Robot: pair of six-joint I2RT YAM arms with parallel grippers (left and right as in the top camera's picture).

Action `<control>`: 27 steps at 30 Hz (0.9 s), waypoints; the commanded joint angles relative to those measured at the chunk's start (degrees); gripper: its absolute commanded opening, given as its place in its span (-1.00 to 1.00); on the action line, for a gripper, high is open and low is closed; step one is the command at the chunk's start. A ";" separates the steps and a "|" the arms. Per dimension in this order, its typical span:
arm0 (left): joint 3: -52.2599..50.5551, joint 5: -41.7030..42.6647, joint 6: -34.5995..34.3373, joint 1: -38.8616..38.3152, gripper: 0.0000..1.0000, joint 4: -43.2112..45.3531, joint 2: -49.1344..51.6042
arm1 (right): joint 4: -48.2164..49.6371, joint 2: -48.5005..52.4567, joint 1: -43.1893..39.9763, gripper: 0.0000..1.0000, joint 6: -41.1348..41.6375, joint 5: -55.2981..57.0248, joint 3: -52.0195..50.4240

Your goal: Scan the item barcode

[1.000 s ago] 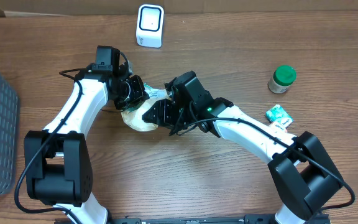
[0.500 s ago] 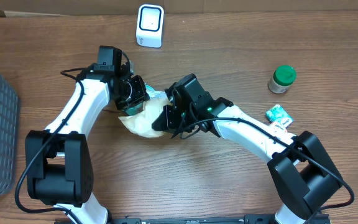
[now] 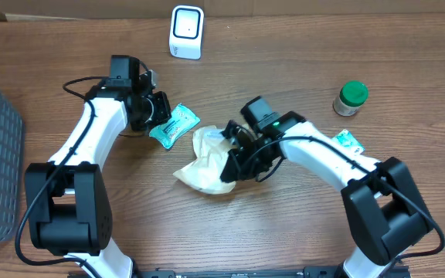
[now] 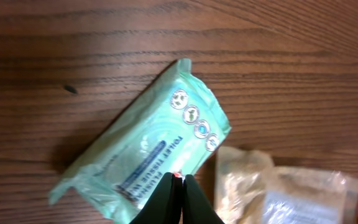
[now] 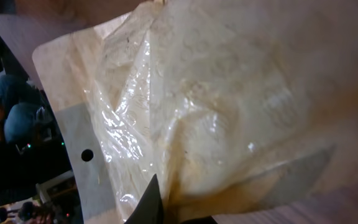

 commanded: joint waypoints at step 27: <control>0.24 6.60 17.55 -11.78 -0.59 3.80 4.72 | 17.53 0.42 -13.90 0.26 28.92 4.85 -7.19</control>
